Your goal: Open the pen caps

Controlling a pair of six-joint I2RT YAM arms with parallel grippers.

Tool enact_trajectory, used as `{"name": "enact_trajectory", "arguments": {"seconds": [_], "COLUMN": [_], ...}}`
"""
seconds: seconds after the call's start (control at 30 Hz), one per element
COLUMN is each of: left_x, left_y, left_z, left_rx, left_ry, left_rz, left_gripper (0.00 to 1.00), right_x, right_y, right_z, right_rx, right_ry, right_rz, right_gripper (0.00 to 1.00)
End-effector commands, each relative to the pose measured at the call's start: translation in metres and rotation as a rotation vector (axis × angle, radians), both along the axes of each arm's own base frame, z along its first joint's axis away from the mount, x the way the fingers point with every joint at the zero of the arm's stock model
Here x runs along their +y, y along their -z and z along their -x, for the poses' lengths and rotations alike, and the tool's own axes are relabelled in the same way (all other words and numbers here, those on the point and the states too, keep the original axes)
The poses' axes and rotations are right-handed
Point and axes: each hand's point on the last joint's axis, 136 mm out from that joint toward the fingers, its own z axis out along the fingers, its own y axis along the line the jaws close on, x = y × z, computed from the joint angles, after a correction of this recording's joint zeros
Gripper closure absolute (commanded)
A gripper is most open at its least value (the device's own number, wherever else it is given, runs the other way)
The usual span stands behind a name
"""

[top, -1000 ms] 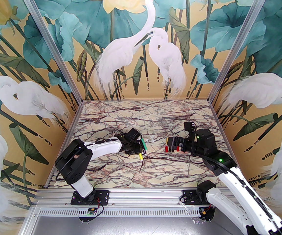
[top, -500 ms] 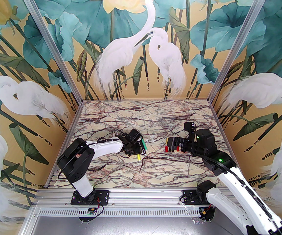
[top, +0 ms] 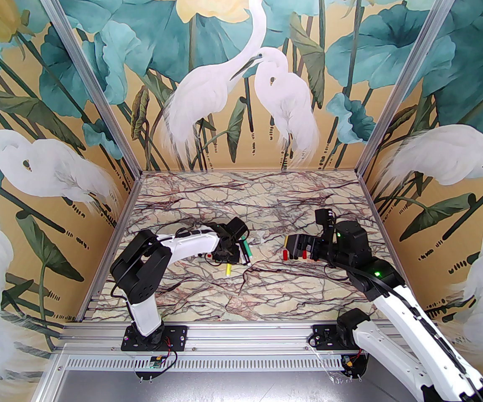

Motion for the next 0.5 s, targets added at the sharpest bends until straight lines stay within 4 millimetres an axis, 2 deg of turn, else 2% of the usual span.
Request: {"name": "enact_trajectory", "arguments": {"seconds": [0.0,0.3,0.47], "left_x": [0.038,0.040,0.033], "left_y": [0.021,0.030,0.016], "left_z": [0.015,0.007,0.000], "left_rx": [0.070,0.011,-0.057], "left_ry": [0.026,-0.020,-0.020], "left_rz": [-0.199,-0.204,-0.140], "left_gripper": [0.71,0.74,0.79], "right_x": [0.005,0.007,0.008], "right_y": [0.004,0.007,0.009], "right_z": [0.003,0.001,0.000], "right_rx": [0.014,0.029,0.037], "right_ry": [-0.025,-0.024,-0.025], "right_rz": [-0.004,-0.019,-0.023], "right_gripper": [0.01,0.01,0.00]}}
